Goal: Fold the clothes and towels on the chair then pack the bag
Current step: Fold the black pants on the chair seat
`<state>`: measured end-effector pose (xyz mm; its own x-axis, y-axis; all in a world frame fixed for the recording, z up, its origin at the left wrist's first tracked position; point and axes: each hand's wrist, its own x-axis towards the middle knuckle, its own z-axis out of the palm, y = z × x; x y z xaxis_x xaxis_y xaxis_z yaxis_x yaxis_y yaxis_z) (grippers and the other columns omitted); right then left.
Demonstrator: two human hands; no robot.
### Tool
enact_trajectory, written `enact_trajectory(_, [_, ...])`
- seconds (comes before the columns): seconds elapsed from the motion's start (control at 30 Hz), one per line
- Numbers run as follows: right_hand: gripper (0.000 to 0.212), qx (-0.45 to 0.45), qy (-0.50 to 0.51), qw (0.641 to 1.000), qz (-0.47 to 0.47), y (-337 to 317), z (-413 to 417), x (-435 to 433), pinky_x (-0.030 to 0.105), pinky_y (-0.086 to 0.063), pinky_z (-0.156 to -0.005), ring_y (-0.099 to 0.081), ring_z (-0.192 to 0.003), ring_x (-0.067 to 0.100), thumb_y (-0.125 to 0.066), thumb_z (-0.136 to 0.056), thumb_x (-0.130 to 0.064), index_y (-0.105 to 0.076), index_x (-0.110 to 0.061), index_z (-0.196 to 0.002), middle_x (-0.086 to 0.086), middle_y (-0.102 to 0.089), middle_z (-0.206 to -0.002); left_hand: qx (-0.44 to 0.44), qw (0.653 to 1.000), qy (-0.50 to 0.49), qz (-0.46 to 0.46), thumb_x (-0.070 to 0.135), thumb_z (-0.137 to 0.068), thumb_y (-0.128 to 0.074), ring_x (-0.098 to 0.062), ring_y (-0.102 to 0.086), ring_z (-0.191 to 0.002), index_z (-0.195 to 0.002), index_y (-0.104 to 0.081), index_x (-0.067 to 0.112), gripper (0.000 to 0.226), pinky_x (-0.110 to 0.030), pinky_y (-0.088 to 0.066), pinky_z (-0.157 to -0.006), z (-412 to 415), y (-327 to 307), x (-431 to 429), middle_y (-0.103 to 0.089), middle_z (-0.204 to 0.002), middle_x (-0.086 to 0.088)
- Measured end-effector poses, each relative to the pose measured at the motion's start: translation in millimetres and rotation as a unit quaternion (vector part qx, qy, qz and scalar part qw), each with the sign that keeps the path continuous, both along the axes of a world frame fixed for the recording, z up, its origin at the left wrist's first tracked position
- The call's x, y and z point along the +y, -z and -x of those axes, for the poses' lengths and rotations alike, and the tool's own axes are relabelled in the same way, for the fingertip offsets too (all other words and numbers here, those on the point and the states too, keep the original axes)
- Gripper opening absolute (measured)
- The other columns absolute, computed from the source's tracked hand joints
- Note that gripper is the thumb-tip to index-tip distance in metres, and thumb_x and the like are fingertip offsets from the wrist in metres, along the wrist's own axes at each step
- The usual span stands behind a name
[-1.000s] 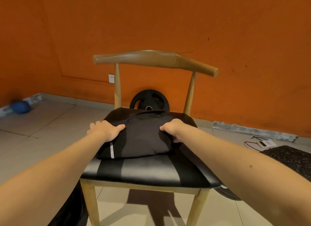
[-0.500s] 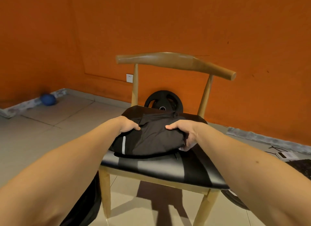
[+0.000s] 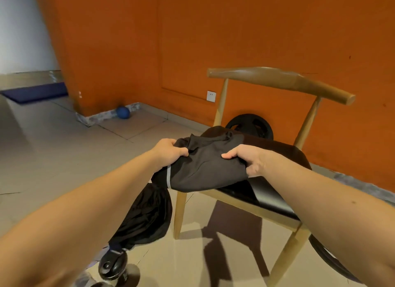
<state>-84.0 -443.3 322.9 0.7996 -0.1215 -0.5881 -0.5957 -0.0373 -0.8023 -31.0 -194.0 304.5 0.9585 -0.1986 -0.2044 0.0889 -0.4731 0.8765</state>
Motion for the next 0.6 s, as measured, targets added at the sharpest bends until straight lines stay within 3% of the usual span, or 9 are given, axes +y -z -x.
enact_trajectory(0.1, [0.018, -0.006, -0.040, 0.999, 0.016, -4.6, 11.0, 44.2, 0.036, -0.060, -0.070, -0.075, -0.082, 0.030, -0.067, -0.096, -0.012, -0.070, -0.004, -0.112, 0.014, -0.079, -0.093, -0.021, 0.999, -0.032, 0.002, 0.025, -0.088, -0.074, -0.024, -0.072, -0.081, -0.103, -0.071, 0.009, 0.022, -0.031, -0.058, -0.068, 24.8, -3.2, 43.8, -0.075, -0.091, -0.009])
enact_trajectory(0.13, [0.018, -0.010, -0.048, 0.999, 0.018, -5.3, 15.5, 59.8, 0.036, -0.059, -0.068, -0.074, -0.082, 0.030, -0.067, -0.096, -0.012, -0.070, -0.004, -0.112, 0.014, -0.079, -0.090, -0.029, 0.999, -0.045, 0.002, 0.025, -0.088, -0.074, -0.023, -0.072, -0.080, -0.103, -0.071, 0.009, 0.022, -0.029, -0.056, -0.065, 34.0, -4.4, 58.8, -0.075, -0.090, -0.008])
enact_trajectory(0.37, [0.035, -0.042, -0.091, 0.995, 0.017, 7.0, 47.1, 160.2, 0.043, -0.060, -0.083, -0.072, -0.102, 0.036, -0.074, -0.091, -0.010, -0.066, -0.006, -0.124, 0.016, -0.075, -0.112, -0.074, 0.992, -0.103, -0.011, 0.027, -0.090, -0.074, -0.020, -0.072, -0.083, -0.103, -0.070, 0.015, 0.018, -0.032, -0.058, -0.074, 105.2, -5.5, 162.9, -0.074, -0.093, -0.004])
enact_trajectory(0.6, [0.027, -0.071, -0.171, 0.982, 0.037, 18.8, 96.1, 245.7, 0.042, -0.053, -0.082, -0.066, -0.094, 0.034, -0.068, -0.095, -0.004, -0.062, 0.000, -0.121, 0.016, -0.069, -0.108, -0.103, 0.980, -0.145, -0.093, 0.028, -0.090, -0.072, -0.022, -0.069, -0.089, -0.108, -0.068, 0.013, 0.024, -0.038, -0.057, -0.082, 187.7, 1.3, 231.7, -0.072, -0.097, -0.007])
